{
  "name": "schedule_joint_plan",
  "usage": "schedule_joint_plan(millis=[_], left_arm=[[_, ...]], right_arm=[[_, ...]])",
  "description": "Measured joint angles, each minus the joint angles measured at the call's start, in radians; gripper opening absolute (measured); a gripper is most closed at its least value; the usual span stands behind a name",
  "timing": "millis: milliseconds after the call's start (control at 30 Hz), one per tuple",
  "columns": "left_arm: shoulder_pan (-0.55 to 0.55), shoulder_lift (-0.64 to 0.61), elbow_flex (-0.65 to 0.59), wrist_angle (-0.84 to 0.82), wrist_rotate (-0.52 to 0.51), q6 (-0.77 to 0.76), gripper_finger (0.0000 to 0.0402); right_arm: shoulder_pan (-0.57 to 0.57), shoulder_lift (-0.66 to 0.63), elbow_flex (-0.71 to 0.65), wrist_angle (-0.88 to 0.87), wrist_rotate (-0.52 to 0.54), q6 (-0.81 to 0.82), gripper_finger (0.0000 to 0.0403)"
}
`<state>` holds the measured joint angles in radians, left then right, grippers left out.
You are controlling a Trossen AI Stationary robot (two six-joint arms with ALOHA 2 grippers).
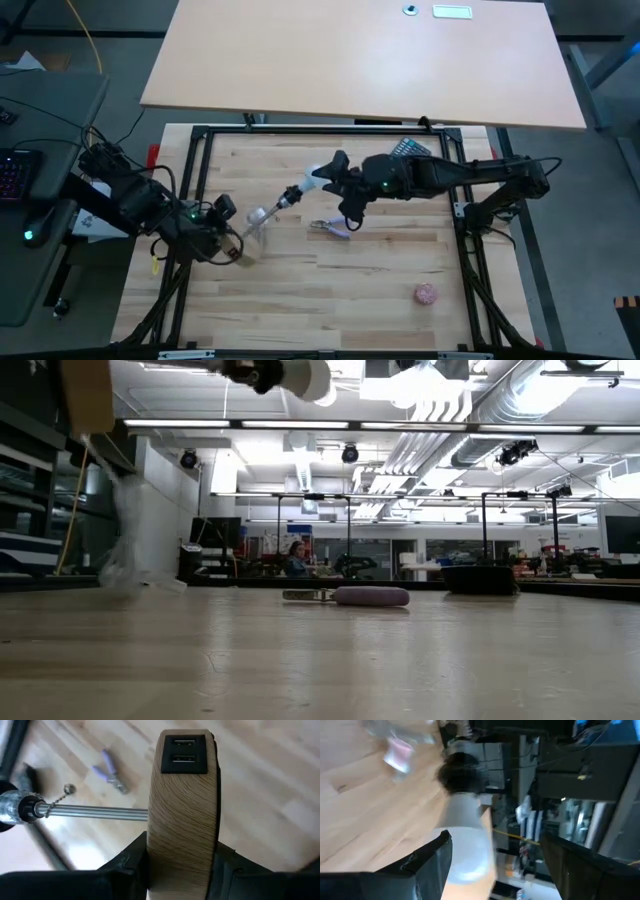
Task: Screw lightbulb
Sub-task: Remove the light bulb from the lamp socket
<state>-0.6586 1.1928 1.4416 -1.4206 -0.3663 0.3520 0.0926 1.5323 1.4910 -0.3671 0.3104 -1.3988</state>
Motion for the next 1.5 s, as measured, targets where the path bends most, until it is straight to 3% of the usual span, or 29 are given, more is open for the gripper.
schedule_joint_plan(millis=[200,333,433,567,667,833,967,1133,1500], left_arm=[[0.004,0.0,-0.002,0.033,0.068,-0.067,0.0118],[0.011,0.0,-0.003,-0.029,-0.066,0.007,0.0118],[0.05,0.0,-0.003,-0.061,-0.159,0.061,0.0118],[0.146,-0.001,-0.003,-0.056,-0.232,0.035,0.0118],[0.245,-0.003,-0.009,0.051,-0.259,0.056,0.0118],[0.415,-0.002,-0.071,0.481,-0.29,0.174,0.0118],[0.488,-0.001,-0.126,0.78,-0.28,0.265,0.0118],[0.497,0.0,-0.14,0.813,-0.252,0.364,0.0118],[0.497,0.0,-0.139,0.899,-0.224,0.33,0.0118]], right_arm=[[0.01,0.007,0.0,0.063,0.01,-0.015,0.0291],[0.015,-0.013,0.0,0.095,0.061,0.072,0.0291],[0.007,-0.047,0.0,0.096,0.106,0.259,0.0291],[-0.025,-0.108,0.0,0.082,0.14,0.633,0.0291],[-0.037,-0.153,0.0,0.042,0.105,0.783,0.0291],[0.002,-0.149,0.001,-0.04,0.005,0.801,0.0291],[0.033,-0.108,0.001,-0.032,-0.001,0.821,0.0291],[0.038,-0.078,0.0,-0.003,0.043,0.822,0.0291],[0.03,0.016,0.0,0.032,0.101,0.815,0.0291]])
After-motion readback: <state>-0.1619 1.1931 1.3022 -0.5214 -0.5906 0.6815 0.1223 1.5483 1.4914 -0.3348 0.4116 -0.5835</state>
